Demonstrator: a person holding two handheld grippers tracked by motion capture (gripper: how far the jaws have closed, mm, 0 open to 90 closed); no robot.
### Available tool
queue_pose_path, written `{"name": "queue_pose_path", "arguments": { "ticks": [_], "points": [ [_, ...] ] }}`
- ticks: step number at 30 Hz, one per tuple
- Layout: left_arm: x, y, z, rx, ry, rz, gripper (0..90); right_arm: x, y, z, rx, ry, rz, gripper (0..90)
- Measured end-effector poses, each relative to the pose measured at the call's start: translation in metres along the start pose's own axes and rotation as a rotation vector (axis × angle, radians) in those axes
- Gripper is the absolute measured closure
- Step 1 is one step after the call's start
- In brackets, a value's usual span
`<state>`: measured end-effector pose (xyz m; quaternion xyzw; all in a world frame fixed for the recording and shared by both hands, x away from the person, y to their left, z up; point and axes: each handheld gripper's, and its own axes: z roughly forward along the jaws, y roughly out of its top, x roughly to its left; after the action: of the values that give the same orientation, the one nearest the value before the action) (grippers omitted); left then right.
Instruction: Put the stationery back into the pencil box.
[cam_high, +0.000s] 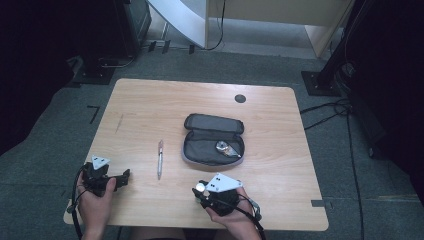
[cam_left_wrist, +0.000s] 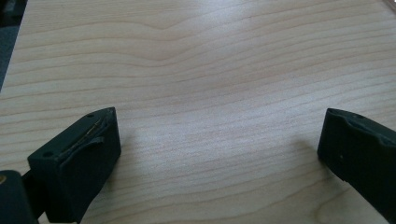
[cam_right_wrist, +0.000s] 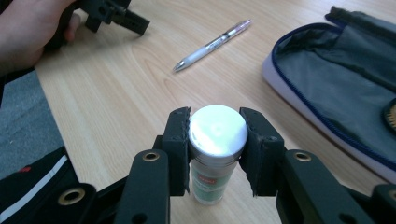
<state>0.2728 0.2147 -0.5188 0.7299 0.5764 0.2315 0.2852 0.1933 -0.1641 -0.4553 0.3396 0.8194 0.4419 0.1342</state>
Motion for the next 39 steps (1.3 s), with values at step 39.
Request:
{"name": "queue_pose_path", "arguments": {
  "ticks": [39],
  "points": [
    [0.000,0.000,0.000,0.001,0.000,0.000,0.0,-0.064,0.070,0.000,-0.111,-0.158,0.071,65.6]
  ]
}}
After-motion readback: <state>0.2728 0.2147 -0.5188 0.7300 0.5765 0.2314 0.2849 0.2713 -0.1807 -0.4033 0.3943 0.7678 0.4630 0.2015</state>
